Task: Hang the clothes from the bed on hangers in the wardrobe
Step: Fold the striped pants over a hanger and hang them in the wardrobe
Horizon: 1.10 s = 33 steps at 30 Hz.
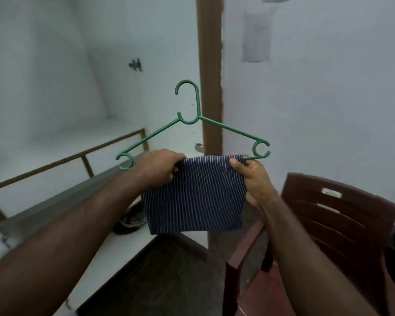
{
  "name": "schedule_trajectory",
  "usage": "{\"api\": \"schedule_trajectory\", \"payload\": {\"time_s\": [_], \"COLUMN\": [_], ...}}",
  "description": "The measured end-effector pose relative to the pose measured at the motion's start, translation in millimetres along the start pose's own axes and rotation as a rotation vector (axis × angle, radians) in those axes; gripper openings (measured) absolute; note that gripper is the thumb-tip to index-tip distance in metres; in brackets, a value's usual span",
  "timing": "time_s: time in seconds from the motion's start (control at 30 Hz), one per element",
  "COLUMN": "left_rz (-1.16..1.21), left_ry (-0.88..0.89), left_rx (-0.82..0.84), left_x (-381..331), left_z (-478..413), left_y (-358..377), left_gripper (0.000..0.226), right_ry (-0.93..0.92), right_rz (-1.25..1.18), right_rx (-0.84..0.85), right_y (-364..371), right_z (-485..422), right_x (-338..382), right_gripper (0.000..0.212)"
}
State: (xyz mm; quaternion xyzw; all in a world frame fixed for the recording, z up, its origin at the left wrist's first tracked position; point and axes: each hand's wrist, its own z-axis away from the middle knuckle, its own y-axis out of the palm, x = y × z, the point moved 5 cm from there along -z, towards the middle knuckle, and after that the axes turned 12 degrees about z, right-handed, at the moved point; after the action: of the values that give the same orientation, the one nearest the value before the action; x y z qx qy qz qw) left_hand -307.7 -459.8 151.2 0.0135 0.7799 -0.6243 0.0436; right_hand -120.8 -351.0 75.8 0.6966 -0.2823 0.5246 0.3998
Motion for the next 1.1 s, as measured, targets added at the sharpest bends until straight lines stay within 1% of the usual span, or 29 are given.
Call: {"api": "schedule_trajectory", "payload": {"time_s": [0.07, 0.1, 0.13, 0.17, 0.23, 0.27, 0.3, 0.33, 0.37, 0.4, 0.43, 0.47, 0.5, 0.53, 0.6, 0.67, 0.77, 0.87, 0.97, 1.07, 1.1], "left_rz": [0.070, 0.112, 0.143, 0.159, 0.191, 0.260, 0.416, 0.641, 0.882, 1.078, 1.197, 1.290, 1.353, 1.416, 1.496, 1.521, 1.469, 1.455, 1.404, 1.393, 1.380], "left_ry": [-0.077, -0.107, -0.108, -0.109, -0.188, -0.289, -0.420, -0.564, -0.689, -0.738, -0.718, -0.664, -0.615, -0.578, -0.518, -0.480, -0.460, -0.424, -0.423, -0.388, -0.372], "left_rx": [-0.060, -0.158, -0.310, -0.525, -1.054, -1.291, -1.445, -1.513, -1.484, -1.377, -1.258, -1.159, -1.126, -1.148, -1.261, -1.340, -1.376, -1.449, -1.494, -1.497, -1.500], "left_x": [26, 41, 50, 60, 78, 90, 99, 110, 125, 134, 146, 154, 161, 171, 193, 210, 247, 286, 319, 353, 367], "left_z": [-6, -5, 0, 10, 49, 73, 91, 100, 101, 94, 87, 79, 74, 70, 64, 59, 44, 26, 14, 6, 5], "left_y": [-18, -33, -45, -58, -73, -71, -62, -49, -38, -30, -28, -29, -34, -42, -58, -77, -101, -123, -149, -177, -188], "left_gripper": [0.028, 0.028, 0.029, 0.030, 0.032, 0.036, 0.043, 0.053, 0.063, 0.068, 0.070, 0.066, 0.059, 0.050, 0.033, 0.024, 0.019, 0.015, 0.014, 0.013, 0.013], "right_ry": [-0.026, -0.041, -0.057, -0.078, -0.107, -0.110, -0.106, -0.098, -0.088, -0.080, -0.072, -0.063, -0.052, -0.036, -0.024, -0.037, -0.079, -0.119, -0.135, -0.129, -0.131], "right_rz": [-0.023, -0.037, -0.054, -0.059, -0.075, -0.089, -0.105, -0.118, -0.132, -0.143, -0.150, -0.162, -0.171, -0.183, -0.194, -0.184, -0.158, -0.201, -0.280, -0.347, -0.364], "right_rx": [-0.006, 0.008, 0.010, 0.010, 0.022, 0.035, 0.043, 0.056, 0.085, 0.106, 0.136, 0.160, 0.189, 0.218, 0.257, 0.283, 0.288, 0.295, 0.236, 0.205, 0.209], "right_y": [24, 38, 47, 56, 75, 87, 95, 104, 118, 127, 143, 154, 166, 181, 202, 219, 248, 278, 312, 349, 367], "right_z": [-29, -46, -59, -71, -95, -108, -116, -124, -135, -141, -150, -156, -161, -168, -183, -199, -230, -263, -295, -327, -339], "right_x": [9, 13, 16, 20, 26, 27, 28, 29, 30, 30, 30, 30, 30, 29, 29, 36, 43, 54, 63, 66, 66], "right_gripper": [0.011, 0.010, 0.010, 0.010, 0.009, 0.007, 0.006, 0.006, 0.006, 0.006, 0.007, 0.010, 0.012, 0.013, 0.011, 0.011, 0.013, 0.012, 0.026, 0.027, 0.031]}}
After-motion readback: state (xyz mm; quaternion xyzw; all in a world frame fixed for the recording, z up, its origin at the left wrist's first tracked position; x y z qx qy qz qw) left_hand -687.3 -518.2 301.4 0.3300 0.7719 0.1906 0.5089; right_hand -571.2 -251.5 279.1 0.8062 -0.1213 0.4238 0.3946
